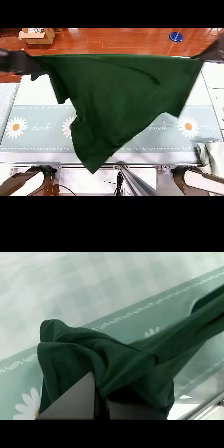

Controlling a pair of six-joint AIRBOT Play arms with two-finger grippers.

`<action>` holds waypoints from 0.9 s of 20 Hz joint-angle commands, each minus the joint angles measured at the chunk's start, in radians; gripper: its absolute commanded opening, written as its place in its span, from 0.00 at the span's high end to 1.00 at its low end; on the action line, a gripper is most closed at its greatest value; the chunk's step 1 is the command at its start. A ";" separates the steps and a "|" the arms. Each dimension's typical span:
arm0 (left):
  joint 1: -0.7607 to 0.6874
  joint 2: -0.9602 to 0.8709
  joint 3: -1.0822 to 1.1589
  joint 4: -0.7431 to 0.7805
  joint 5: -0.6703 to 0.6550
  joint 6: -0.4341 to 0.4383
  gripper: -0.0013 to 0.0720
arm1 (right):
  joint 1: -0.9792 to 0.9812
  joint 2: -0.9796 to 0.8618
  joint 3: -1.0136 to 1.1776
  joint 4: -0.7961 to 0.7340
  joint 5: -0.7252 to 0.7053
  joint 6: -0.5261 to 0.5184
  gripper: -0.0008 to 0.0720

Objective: Fold the shirts.

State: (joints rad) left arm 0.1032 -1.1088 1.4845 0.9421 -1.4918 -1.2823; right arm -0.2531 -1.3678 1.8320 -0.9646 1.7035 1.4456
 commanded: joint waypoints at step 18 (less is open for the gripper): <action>-0.113 -0.618 0.009 -0.156 0.296 0.040 0.56 | 0.070 -0.532 0.026 -0.037 -0.555 -0.071 0.65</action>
State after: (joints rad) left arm -0.0257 -1.7046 1.4693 0.7952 -1.1320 -1.2419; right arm -0.1738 -1.9007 1.8366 -1.0058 1.1564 1.4036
